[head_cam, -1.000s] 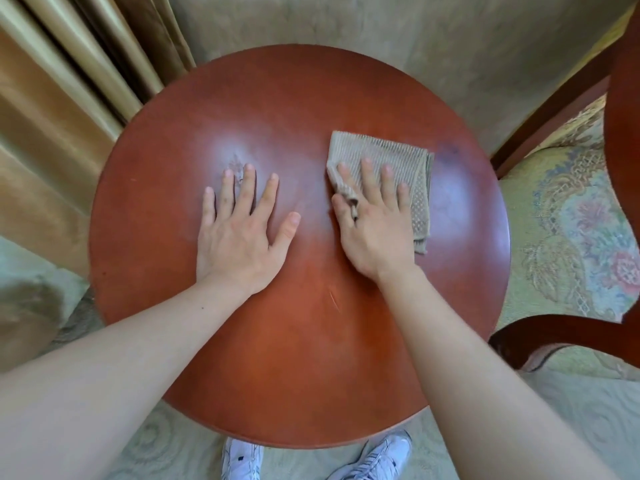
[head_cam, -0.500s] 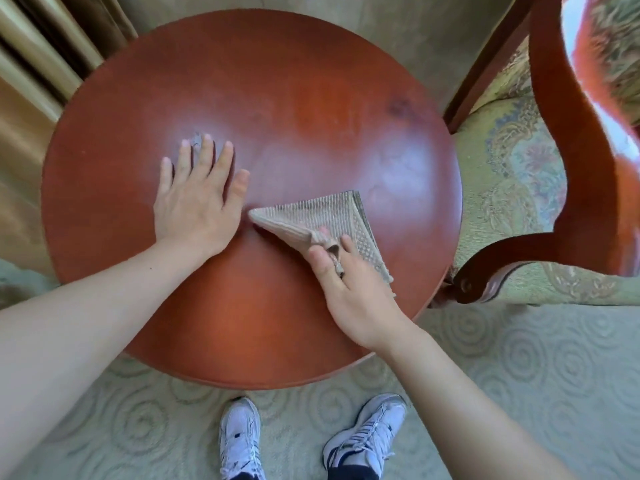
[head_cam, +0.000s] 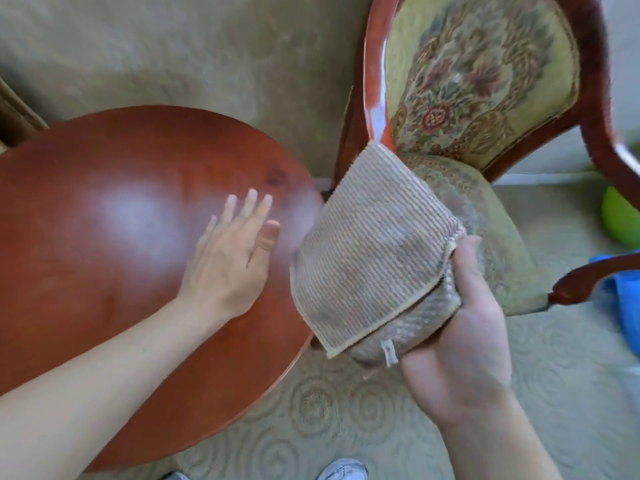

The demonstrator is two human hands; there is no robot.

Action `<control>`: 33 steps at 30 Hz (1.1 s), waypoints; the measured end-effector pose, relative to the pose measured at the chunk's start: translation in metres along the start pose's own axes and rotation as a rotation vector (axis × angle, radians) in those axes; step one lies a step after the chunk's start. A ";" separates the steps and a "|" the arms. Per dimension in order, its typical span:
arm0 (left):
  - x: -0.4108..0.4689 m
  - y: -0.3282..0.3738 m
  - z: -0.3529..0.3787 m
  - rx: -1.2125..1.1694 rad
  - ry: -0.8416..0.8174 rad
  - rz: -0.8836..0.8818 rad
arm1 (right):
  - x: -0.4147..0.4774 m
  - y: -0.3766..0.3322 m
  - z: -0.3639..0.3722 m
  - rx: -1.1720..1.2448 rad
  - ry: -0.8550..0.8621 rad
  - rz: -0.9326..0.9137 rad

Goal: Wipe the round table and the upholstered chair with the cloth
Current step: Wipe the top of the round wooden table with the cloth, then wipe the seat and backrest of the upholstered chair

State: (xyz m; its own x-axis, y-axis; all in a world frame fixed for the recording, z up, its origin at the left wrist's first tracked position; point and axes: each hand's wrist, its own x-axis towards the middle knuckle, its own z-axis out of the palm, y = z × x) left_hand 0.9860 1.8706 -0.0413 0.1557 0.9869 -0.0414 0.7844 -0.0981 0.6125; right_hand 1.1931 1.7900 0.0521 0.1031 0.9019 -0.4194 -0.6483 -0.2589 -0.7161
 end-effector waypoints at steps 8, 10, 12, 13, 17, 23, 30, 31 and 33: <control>0.056 0.178 0.061 -0.144 0.009 0.090 | -0.015 -0.153 -0.102 0.259 -0.101 0.105; 0.074 0.206 0.083 -0.020 -0.036 -0.018 | -0.007 -0.173 -0.132 0.336 -0.044 0.148; 0.087 0.220 0.102 0.222 -0.078 -0.133 | 0.009 -0.187 -0.159 0.318 0.171 0.098; 0.090 0.223 0.107 0.332 -0.087 -0.169 | 0.020 -0.190 -0.176 0.340 0.146 0.024; 0.091 0.226 0.117 0.522 -0.079 -0.185 | 0.049 -0.207 -0.199 -0.010 0.186 -0.193; 0.093 0.236 0.116 0.561 -0.109 -0.274 | 0.102 -0.211 -0.220 -0.082 0.310 -0.069; 0.093 0.238 0.117 0.677 -0.187 -0.256 | 0.174 -0.205 -0.217 -0.323 0.251 0.062; 0.093 0.238 0.118 0.723 -0.208 -0.198 | 0.183 -0.204 -0.216 -0.341 0.240 0.064; 0.095 0.236 0.116 0.778 -0.251 -0.082 | 0.199 -0.204 -0.214 -0.359 0.229 0.067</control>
State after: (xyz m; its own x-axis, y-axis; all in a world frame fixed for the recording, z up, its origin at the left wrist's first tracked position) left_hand 1.2558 1.9260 0.0074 0.1366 0.9461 -0.2937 0.9768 -0.1780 -0.1191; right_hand 1.5072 1.9487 -0.0043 0.2609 0.7896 -0.5553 -0.3600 -0.4542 -0.8149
